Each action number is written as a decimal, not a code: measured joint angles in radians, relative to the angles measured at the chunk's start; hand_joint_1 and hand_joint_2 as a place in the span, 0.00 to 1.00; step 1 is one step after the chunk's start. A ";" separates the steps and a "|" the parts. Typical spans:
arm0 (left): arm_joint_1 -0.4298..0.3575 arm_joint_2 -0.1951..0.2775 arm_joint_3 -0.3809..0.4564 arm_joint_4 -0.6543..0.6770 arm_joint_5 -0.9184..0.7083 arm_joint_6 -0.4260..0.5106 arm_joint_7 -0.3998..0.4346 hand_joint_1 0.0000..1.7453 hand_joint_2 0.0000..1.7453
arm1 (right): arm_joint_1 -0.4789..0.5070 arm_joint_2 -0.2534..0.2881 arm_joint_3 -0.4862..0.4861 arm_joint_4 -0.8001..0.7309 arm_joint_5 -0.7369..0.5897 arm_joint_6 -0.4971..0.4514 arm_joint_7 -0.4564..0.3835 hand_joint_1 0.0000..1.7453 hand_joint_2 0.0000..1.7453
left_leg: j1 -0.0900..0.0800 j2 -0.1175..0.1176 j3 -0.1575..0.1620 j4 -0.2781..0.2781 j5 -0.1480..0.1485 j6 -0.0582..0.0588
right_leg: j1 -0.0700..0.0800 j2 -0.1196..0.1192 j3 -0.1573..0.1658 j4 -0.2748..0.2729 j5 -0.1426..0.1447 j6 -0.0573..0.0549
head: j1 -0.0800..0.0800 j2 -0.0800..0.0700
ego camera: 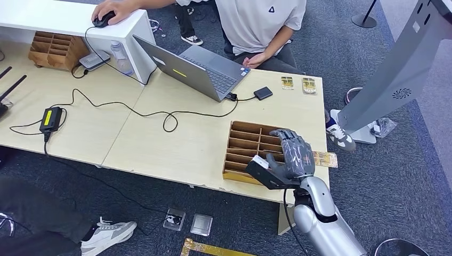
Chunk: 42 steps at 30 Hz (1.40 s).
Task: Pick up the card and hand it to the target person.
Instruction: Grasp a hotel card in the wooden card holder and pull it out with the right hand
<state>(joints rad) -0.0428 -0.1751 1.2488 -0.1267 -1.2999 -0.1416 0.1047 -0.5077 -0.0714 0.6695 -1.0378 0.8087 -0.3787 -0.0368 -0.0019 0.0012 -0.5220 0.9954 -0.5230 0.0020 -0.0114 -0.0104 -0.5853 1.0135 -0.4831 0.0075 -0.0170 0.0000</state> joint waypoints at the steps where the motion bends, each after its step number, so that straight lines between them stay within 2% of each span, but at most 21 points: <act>1: 0.000 0.000 0.002 0.000 -0.001 -0.002 0.001 0.00 1.00 | -0.006 0.002 -0.001 0.009 0.000 -0.001 -0.003 0.37 1.00 | 0.000 0.000 0.000 0.000 0.000 0.000 | 0.000 0.000 0.000 0.000 0.000 0.000 | 0.000 0.000; 19: -0.014 0.007 0.008 0.000 -0.096 -0.050 -0.009 0.00 1.00 | -0.058 0.043 -0.002 0.135 -0.010 -0.024 -0.049 0.37 1.00 | 0.000 0.000 0.000 0.000 0.000 0.000 | 0.000 0.000 0.000 0.000 0.000 0.000 | 0.000 0.000; 25: -0.021 0.009 0.007 0.000 -0.131 -0.063 -0.015 0.00 1.00 | -0.069 0.054 -0.002 0.167 -0.010 -0.032 -0.063 0.42 1.00 | 0.000 0.000 0.000 0.000 0.000 0.000 | 0.000 0.000 0.000 0.000 0.000 0.000 | 0.000 0.000; 31: -0.021 0.011 0.006 0.000 -0.134 -0.064 -0.023 0.00 1.00 | -0.068 0.056 -0.002 0.182 0.000 -0.031 -0.058 0.55 1.00 | 0.000 0.000 0.000 0.000 0.000 0.000 | 0.000 0.000 0.000 0.000 0.000 0.000 | 0.000 0.000; 36: -0.021 0.012 0.006 0.000 -0.133 -0.058 -0.025 0.00 1.00 | -0.062 0.053 -0.002 0.182 0.007 -0.028 -0.038 0.54 1.00 | 0.000 0.000 0.000 0.000 0.000 0.000 | 0.000 0.000 0.000 0.000 0.000 0.000 | 0.000 0.000; 42: -0.021 0.013 0.006 0.000 -0.133 -0.057 -0.025 0.00 1.00 | -0.045 0.044 -0.002 0.165 0.007 -0.019 -0.020 0.57 1.00 | 0.000 0.000 0.000 0.000 0.000 0.000 | 0.000 0.000 0.000 0.000 0.000 0.000 | 0.000 0.000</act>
<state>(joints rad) -0.0641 -0.1622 1.2551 -0.1267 -1.4333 -0.1984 0.0797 -0.5531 -0.0276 0.6676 -0.8726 0.8154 -0.3975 -0.0567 -0.0017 0.0016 -0.5222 0.9955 -0.5230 0.0021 -0.0113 -0.0104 -0.5855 1.0137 -0.4830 0.0077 -0.0171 0.0000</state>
